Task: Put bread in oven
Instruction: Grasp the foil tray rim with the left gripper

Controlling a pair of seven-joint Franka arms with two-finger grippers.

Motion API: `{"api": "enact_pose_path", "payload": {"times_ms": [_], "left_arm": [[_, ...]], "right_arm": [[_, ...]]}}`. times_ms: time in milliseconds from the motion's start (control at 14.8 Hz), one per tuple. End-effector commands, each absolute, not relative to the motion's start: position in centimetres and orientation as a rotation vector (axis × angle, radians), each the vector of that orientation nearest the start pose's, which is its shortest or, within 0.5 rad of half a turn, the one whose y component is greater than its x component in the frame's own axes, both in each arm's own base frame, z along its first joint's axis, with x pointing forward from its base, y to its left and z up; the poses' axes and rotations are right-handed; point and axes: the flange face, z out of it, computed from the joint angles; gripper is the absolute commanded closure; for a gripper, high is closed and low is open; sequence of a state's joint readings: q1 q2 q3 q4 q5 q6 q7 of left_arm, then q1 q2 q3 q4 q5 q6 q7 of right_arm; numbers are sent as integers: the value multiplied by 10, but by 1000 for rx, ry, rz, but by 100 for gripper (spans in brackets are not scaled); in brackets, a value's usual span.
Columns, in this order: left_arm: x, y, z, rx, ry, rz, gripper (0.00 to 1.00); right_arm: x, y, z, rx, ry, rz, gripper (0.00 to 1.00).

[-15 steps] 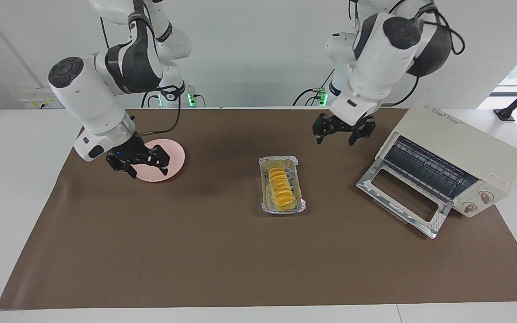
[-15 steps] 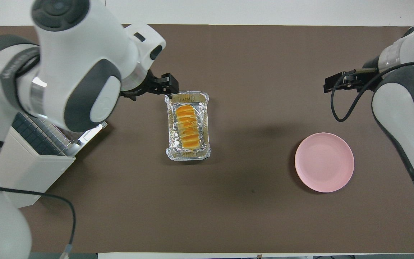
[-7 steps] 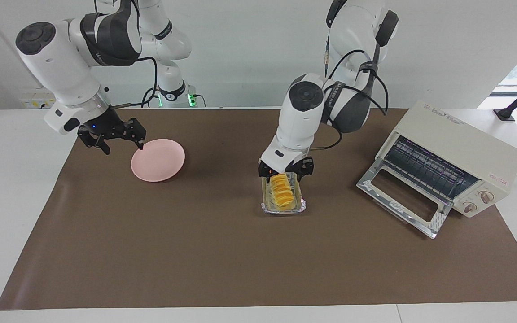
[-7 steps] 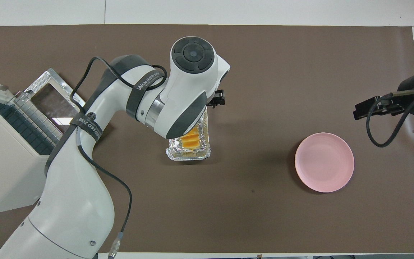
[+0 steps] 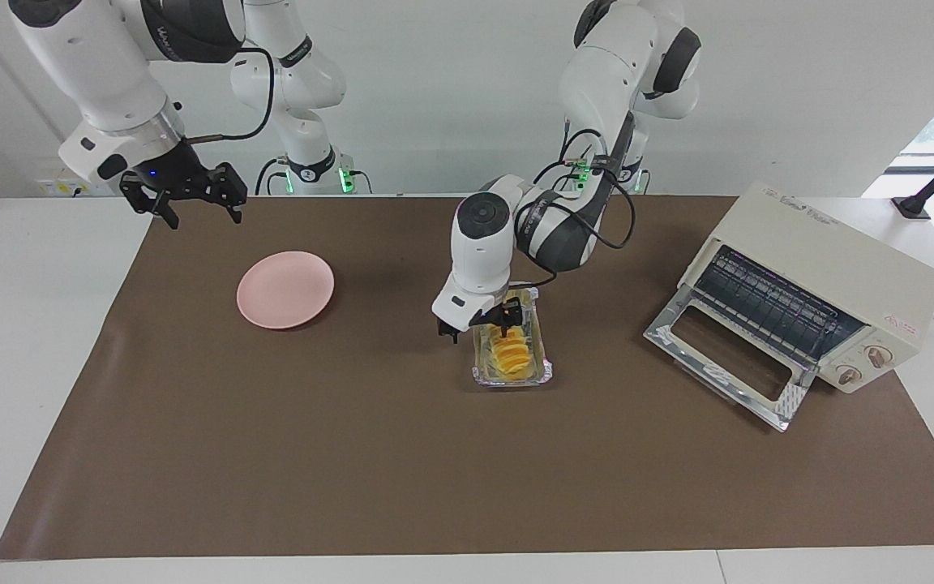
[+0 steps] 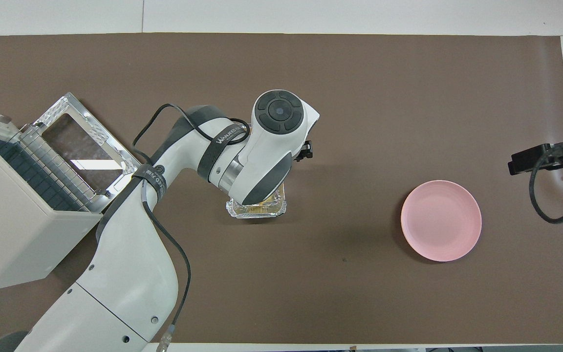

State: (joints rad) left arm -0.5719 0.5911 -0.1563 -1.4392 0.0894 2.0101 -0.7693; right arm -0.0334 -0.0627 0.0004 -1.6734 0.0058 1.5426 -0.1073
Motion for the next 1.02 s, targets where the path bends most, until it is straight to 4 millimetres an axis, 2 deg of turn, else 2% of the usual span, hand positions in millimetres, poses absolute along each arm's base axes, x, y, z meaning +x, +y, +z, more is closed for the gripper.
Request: {"api": "enact_pose_path", "payload": {"times_ms": [0, 203, 542, 609, 745, 812, 948], "left_arm": [[539, -461, 346, -3135, -43, -32, 5], [520, -464, 329, -3113, -31, 5, 9], [500, -463, 320, -3083, -11, 44, 12], [500, -463, 318, -3083, -20, 44, 15], [498, -461, 316, -3085, -27, 40, 32], [499, -461, 317, -3090, -27, 34, 45], [502, -456, 316, -3088, -39, 38, 90]], "right_arm": [[523, -27, 614, -3143, -123, 93, 0], [524, -33, 614, -3131, -96, 81, 0], [525, -33, 618, -3140, -89, 65, 0], [525, -33, 618, -3140, -87, 65, 0], [525, -33, 618, -3140, -77, 65, 0], [525, -33, 618, -3140, -77, 68, 0], [523, -34, 619, -3148, -77, 69, 0]]}}
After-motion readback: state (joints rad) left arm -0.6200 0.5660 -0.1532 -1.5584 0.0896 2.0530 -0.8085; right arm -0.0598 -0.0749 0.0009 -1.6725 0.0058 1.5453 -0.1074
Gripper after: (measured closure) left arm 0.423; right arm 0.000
